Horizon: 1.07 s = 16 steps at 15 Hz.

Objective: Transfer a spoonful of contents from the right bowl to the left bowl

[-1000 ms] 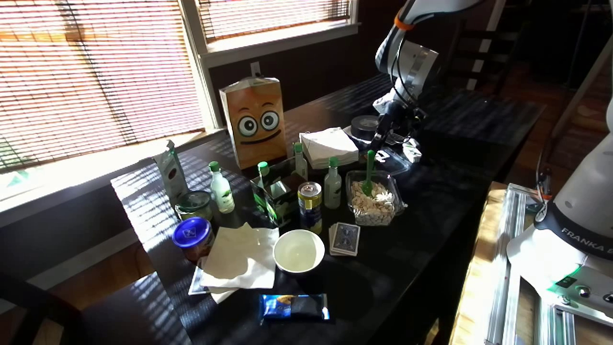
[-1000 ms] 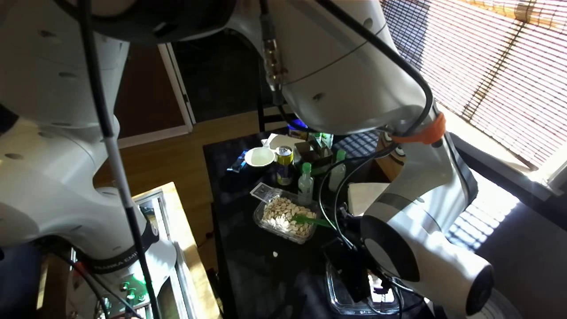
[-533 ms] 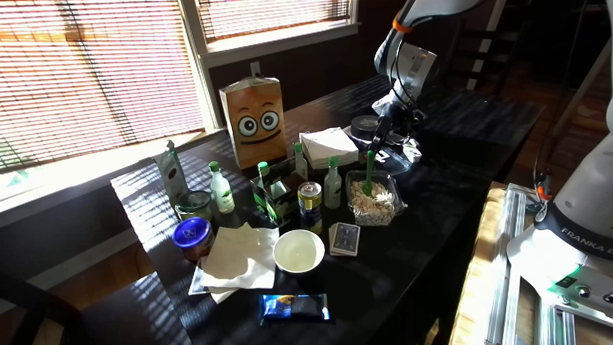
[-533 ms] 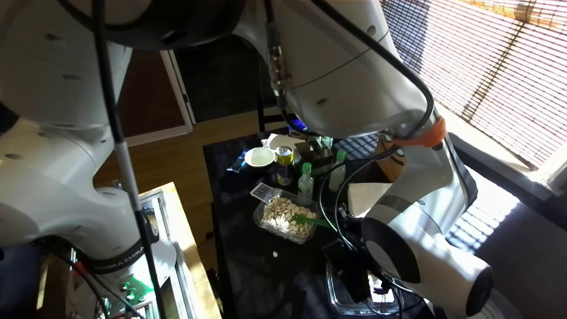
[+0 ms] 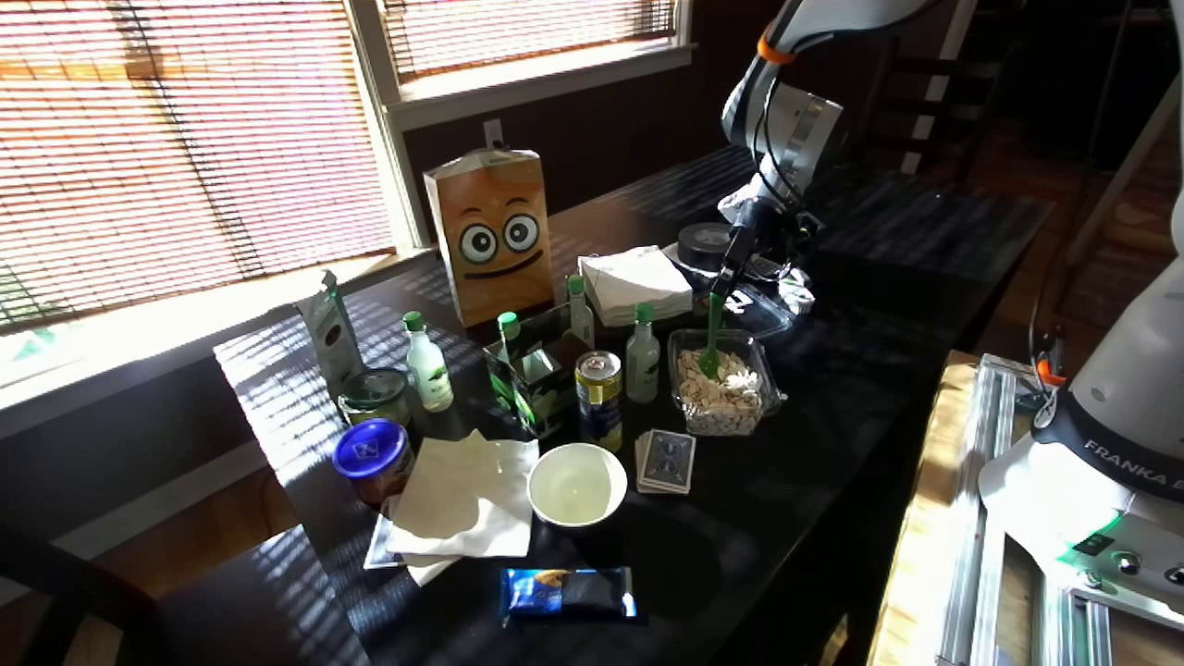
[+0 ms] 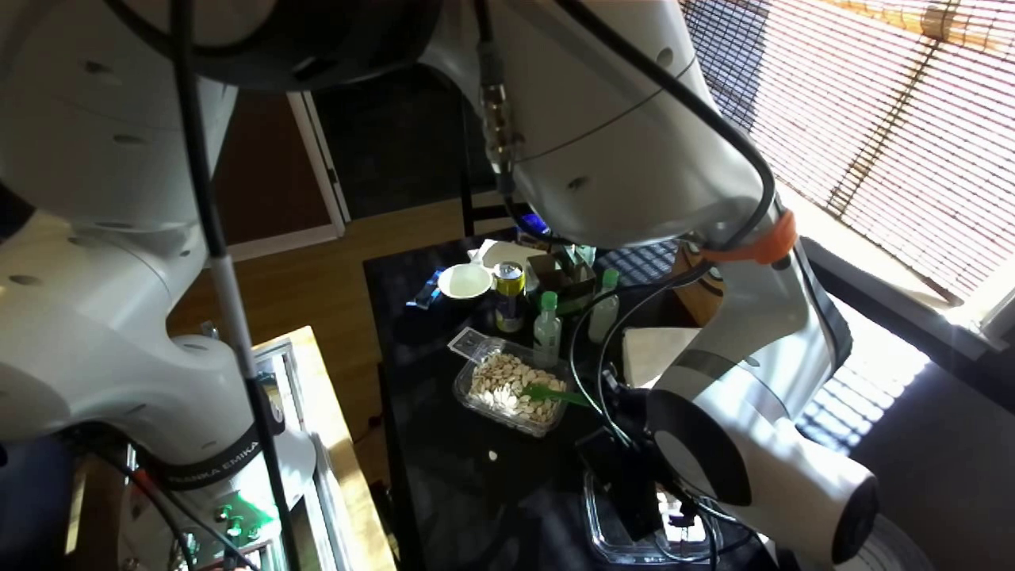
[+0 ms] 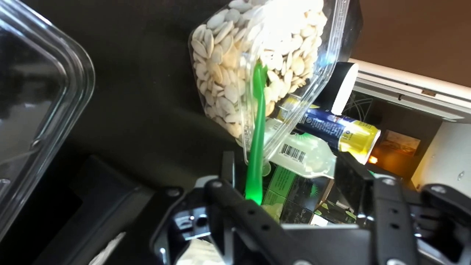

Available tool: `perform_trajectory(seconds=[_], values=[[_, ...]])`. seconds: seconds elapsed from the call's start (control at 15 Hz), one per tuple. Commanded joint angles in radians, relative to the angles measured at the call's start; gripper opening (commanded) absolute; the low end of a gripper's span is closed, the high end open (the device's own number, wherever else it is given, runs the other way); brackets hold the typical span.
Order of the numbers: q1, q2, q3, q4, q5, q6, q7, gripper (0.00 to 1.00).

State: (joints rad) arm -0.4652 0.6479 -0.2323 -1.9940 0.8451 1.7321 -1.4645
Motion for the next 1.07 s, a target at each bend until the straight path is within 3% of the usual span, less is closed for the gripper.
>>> perform_trajectory(seconds=[0.0, 0.27, 0.33, 0.47, 0.8, 1.0], values=[[-0.011, 0.018, 0.01, 0.03, -0.023, -0.024, -0.007, 0.7], [-0.01, 0.018, 0.011, 0.029, -0.022, -0.019, -0.01, 0.71], [-0.01, 0.018, 0.01, 0.029, -0.022, -0.019, -0.01, 0.66], [-0.01, 0.018, 0.01, 0.03, -0.022, -0.018, -0.01, 0.44], [-0.011, 0.017, 0.009, 0.029, -0.021, -0.016, -0.012, 0.08], [-0.012, 0.011, 0.007, 0.026, -0.018, -0.011, -0.015, 0.0]])
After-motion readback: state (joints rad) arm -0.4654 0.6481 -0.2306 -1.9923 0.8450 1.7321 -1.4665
